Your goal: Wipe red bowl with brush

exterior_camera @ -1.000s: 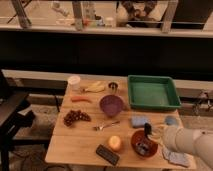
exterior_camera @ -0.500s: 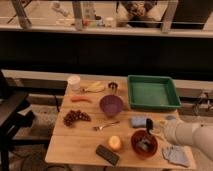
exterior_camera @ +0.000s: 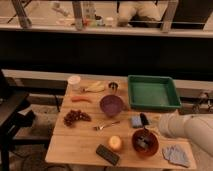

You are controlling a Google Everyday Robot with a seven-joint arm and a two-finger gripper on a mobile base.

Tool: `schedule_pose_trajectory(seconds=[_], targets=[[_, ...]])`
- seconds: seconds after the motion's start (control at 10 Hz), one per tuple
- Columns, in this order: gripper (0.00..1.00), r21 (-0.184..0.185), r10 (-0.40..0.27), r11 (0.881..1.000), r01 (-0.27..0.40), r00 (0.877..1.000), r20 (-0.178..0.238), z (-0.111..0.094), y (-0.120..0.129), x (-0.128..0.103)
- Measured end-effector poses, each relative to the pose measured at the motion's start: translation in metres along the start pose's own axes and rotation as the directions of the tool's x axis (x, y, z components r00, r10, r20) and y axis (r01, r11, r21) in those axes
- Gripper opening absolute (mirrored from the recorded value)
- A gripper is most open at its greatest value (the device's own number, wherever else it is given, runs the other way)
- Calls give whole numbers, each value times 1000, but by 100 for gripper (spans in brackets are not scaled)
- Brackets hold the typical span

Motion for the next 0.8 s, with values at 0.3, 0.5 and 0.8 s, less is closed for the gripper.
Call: schedule_pose_trajectory(seconds=[0.3,0.5,0.8], targets=[[2,1,-14,1000,14,1000,6,-8,17,-9],[2,14,-16,1000,16,1000,7,-21,30,-10],[2,27,-1,1000,1,1000,-2,-30,35,-1]])
